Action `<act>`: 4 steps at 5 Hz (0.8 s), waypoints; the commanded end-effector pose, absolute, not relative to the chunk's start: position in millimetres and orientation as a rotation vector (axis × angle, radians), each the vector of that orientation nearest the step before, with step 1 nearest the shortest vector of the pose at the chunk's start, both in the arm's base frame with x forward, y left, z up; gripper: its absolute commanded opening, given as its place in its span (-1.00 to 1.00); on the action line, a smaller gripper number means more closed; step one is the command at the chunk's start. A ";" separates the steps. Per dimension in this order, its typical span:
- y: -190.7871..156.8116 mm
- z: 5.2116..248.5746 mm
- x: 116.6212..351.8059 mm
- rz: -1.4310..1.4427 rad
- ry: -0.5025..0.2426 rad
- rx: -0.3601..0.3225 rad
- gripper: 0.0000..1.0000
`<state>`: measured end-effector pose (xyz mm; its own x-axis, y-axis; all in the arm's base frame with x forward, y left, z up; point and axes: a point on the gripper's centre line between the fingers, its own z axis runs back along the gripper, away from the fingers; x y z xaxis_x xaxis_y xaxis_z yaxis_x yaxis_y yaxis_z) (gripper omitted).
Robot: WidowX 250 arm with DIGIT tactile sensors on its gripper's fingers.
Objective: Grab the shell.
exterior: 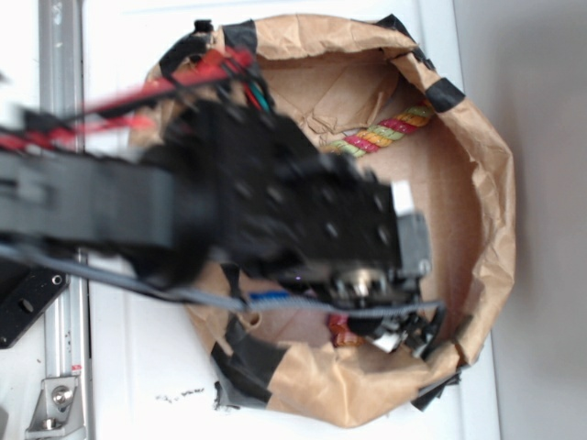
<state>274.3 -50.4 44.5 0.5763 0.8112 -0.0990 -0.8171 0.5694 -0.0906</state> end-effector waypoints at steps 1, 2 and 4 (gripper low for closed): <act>-89.6 28.0 275.8 0.827 0.100 -0.102 -1.00; -84.8 37.0 271.7 0.790 0.063 -0.116 -1.00; 0.2 141.7 295.7 0.487 -0.280 -0.061 -1.00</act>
